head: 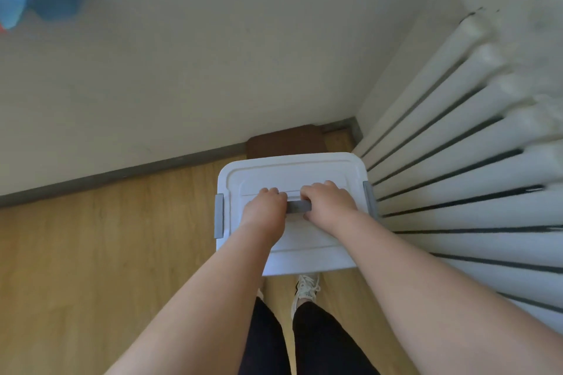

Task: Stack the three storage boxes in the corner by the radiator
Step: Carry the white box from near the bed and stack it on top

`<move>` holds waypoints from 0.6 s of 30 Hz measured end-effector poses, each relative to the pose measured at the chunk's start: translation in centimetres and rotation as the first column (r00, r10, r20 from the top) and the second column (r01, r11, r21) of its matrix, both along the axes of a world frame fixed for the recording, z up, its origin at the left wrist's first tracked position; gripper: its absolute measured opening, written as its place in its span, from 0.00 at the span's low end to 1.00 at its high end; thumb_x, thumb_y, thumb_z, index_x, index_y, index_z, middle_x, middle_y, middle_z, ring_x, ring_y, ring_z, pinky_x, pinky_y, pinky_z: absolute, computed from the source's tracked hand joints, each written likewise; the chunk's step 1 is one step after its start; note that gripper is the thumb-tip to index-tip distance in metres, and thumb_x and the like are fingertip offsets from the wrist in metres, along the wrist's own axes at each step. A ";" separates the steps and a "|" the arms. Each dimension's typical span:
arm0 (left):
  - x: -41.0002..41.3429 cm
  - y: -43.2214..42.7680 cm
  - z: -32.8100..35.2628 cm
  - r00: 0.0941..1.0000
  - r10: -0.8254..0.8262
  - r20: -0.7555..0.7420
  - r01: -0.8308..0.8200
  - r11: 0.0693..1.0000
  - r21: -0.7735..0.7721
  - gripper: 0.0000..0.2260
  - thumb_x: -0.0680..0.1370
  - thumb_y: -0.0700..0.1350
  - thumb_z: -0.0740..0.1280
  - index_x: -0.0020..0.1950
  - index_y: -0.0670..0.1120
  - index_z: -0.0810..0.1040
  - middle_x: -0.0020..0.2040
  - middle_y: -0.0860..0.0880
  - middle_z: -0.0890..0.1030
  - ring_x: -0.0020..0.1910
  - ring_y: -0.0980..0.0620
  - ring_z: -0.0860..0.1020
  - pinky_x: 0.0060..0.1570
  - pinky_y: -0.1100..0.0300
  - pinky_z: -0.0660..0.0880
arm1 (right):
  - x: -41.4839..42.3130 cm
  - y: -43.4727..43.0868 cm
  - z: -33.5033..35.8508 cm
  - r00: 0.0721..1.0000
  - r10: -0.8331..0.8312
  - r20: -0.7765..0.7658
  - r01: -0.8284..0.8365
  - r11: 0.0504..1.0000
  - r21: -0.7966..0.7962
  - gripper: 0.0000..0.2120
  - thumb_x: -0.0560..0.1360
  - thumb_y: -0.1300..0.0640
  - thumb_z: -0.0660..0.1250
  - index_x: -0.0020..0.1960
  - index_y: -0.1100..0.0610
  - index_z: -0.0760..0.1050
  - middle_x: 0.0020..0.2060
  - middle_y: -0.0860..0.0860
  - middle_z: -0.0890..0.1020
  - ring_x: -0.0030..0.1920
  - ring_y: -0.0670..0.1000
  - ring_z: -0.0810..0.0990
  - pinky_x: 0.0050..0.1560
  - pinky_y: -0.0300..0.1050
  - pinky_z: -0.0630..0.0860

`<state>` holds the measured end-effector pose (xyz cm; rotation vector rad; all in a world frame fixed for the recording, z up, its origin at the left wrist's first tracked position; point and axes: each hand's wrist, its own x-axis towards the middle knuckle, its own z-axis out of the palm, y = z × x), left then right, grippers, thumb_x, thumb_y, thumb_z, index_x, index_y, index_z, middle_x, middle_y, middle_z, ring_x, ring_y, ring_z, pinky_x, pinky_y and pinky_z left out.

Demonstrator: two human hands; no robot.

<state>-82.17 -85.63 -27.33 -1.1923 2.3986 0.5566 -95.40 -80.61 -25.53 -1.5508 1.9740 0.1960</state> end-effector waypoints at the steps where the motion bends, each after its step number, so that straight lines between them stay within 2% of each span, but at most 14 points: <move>1: -0.4 -0.6 -0.9 1.000 0.011 -0.004 -0.011 1.000 0.003 0.13 0.76 0.39 0.64 0.61 0.46 0.74 0.54 0.47 0.74 0.56 0.47 0.72 0.47 0.55 0.74 | -0.4 -0.7 -0.9 1.000 0.010 0.002 -0.010 1.000 -0.004 0.05 0.76 0.58 0.63 0.50 0.50 0.71 0.54 0.53 0.77 0.58 0.57 0.71 0.46 0.48 0.65; 3: -1.3 -2.4 -3.1 1.000 0.021 -0.009 -0.021 1.000 0.006 0.13 0.76 0.39 0.64 0.61 0.46 0.74 0.54 0.47 0.74 0.55 0.48 0.72 0.46 0.56 0.73 | -1.3 -2.4 -3.1 1.000 0.008 -0.001 -0.008 1.000 -0.003 0.05 0.77 0.59 0.61 0.51 0.50 0.71 0.52 0.52 0.76 0.57 0.57 0.71 0.45 0.48 0.65; 8: -3.1 -6.3 -8.5 0.999 0.012 -0.049 -0.013 1.000 -0.012 0.12 0.77 0.40 0.65 0.60 0.46 0.74 0.53 0.47 0.74 0.54 0.48 0.72 0.45 0.57 0.72 | -3.3 -6.2 -8.7 1.000 -0.018 -0.010 0.018 1.000 -0.017 0.07 0.76 0.61 0.60 0.46 0.49 0.67 0.46 0.50 0.74 0.54 0.56 0.71 0.45 0.48 0.64; 13: -4.6 -10.6 -14.4 0.997 -0.001 -0.078 -0.002 0.999 -0.034 0.10 0.77 0.39 0.63 0.57 0.46 0.72 0.53 0.48 0.74 0.53 0.48 0.72 0.41 0.58 0.70 | -5.2 -10.5 -15.2 1.000 -0.019 0.010 0.020 0.999 -0.035 0.09 0.77 0.63 0.60 0.53 0.52 0.72 0.50 0.52 0.75 0.54 0.55 0.71 0.44 0.46 0.65; 18: -5.7 -14.4 -19.5 0.995 -0.045 -0.092 0.042 0.999 -0.032 0.10 0.77 0.39 0.62 0.58 0.46 0.71 0.52 0.48 0.73 0.52 0.49 0.71 0.39 0.59 0.68 | -6.7 -14.4 -20.4 1.000 -0.020 0.012 0.021 0.998 -0.052 0.10 0.77 0.63 0.62 0.55 0.51 0.73 0.50 0.52 0.75 0.53 0.54 0.71 0.44 0.45 0.66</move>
